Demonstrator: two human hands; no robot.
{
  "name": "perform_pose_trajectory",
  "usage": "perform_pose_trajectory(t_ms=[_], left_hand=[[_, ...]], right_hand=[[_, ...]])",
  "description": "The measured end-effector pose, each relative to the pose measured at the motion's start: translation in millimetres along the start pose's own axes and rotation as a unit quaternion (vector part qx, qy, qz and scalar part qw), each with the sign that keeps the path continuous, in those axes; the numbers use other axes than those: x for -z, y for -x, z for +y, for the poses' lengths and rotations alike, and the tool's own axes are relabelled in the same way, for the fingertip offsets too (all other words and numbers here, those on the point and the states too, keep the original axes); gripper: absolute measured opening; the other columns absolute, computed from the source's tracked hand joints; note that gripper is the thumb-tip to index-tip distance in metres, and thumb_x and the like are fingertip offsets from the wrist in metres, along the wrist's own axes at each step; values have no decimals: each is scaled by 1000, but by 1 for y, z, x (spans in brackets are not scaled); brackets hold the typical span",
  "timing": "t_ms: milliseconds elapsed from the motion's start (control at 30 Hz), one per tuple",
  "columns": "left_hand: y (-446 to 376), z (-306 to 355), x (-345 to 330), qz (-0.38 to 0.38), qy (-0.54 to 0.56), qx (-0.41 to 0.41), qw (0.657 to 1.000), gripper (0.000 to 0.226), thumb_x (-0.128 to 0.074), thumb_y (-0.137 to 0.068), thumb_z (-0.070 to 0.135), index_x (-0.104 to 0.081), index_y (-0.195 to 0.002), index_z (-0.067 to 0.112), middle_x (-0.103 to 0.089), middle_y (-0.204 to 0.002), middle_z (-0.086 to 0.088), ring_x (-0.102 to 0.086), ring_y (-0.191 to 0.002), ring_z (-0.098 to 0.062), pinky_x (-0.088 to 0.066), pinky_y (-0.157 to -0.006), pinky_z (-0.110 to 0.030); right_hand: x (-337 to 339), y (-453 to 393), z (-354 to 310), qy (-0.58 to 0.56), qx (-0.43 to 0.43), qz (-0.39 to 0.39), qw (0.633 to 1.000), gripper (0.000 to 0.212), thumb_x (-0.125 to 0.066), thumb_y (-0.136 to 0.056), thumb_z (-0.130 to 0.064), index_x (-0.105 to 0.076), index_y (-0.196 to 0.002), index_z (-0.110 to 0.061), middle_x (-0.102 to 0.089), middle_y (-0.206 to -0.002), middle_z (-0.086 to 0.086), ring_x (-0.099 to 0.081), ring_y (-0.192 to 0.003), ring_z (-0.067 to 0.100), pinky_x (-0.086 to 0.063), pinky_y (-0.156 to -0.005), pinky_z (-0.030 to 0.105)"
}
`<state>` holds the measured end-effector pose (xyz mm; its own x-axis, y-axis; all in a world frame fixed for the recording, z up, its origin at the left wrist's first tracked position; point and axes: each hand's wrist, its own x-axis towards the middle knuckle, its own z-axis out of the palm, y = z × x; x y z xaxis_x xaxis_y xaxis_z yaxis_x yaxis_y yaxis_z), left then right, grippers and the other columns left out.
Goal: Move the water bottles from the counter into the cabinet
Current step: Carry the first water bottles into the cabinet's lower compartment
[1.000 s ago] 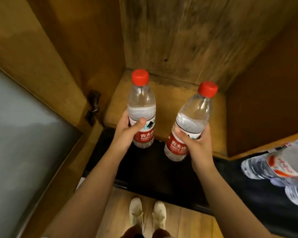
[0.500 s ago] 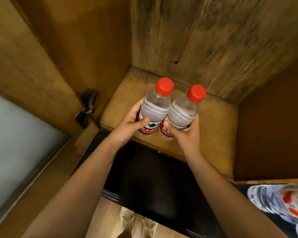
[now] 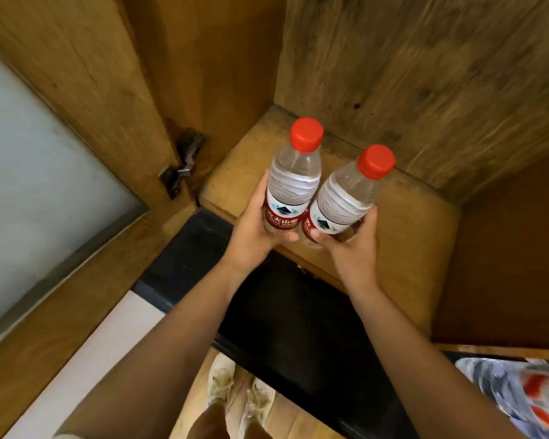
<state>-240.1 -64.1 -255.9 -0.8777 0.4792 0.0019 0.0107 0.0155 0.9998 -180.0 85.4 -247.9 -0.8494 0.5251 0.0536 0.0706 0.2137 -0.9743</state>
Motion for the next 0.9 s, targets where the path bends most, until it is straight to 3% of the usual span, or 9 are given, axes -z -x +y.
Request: perform_pose_trajectory(t_ms=[67,133,200,300,467,600,767,900], left_hand=[[0,-10,-8,105,-32,23,994,94,-77,-67,-1,-24,-143,15,-48,-122,28,-46,-115,12,-44,-101,-23],[-5,-17,-13,172,-66,20,983,80,-79,-67,4,-36,-133,14,-48,-115,26,-47,-108,16,-45,-100,-25],[-11,-21,-17,194,-68,8,979,69,-78,-68,3,-42,-126,17,-51,-111,25,-49,-108,16,-46,-99,-24],[-25,-23,-17,210,-67,-6,975,68,-75,-71,2,-43,-129,17,-51,-124,7,-47,-121,-4,-43,-103,-27],[-63,-27,-5,235,-167,-7,958,66,-70,-77,14,-41,-135,21,-45,-129,1,-41,-122,-10,-36,-99,-24],[-102,-29,9,229,-228,-37,946,65,-70,-80,18,-40,-138,23,-48,-131,0,-43,-126,-16,-35,-99,-28],[-147,-33,15,272,-235,-55,931,63,-69,-81,17,-39,-136,21,-48,-132,-2,-44,-126,-20,-39,-104,-37],[-172,-40,13,330,-185,-50,924,51,-68,-81,14,-41,-125,16,-53,-128,-2,-50,-119,-20,-41,-93,-30]], right_hand=[[-1,0,0,18,5,6,1000,84,-82,-60,0,-38,-130,-15,-55,-122,-5,-51,-117,12,-41,-102,33],[-3,-4,2,32,9,11,999,84,-84,-59,-3,-40,-128,-19,-56,-115,-16,-52,-111,3,-42,-98,25],[-6,-10,5,40,12,16,999,82,-85,-58,-5,-39,-122,-27,-55,-108,-24,-51,-104,-12,-41,-90,12],[-11,-24,8,45,21,23,998,82,-85,-57,-5,-37,-118,-32,-54,-103,-27,-49,-97,-23,-38,-80,0],[-27,-60,8,55,44,20,997,82,-84,-59,-7,-37,-122,-29,-49,-104,-29,-49,-100,-9,-40,-87,18],[-43,-94,8,75,72,30,994,82,-83,-61,-11,-36,-126,-28,-47,-103,-32,-46,-98,-13,-39,-83,13],[-62,-135,4,83,98,44,991,84,-83,-62,-9,-36,-131,-20,-52,-126,-9,-49,-118,8,-45,-101,37],[-75,-161,6,93,118,62,987,85,-83,-62,-10,-35,-131,-19,-53,-117,-12,-49,-112,5,-44,-99,30]])
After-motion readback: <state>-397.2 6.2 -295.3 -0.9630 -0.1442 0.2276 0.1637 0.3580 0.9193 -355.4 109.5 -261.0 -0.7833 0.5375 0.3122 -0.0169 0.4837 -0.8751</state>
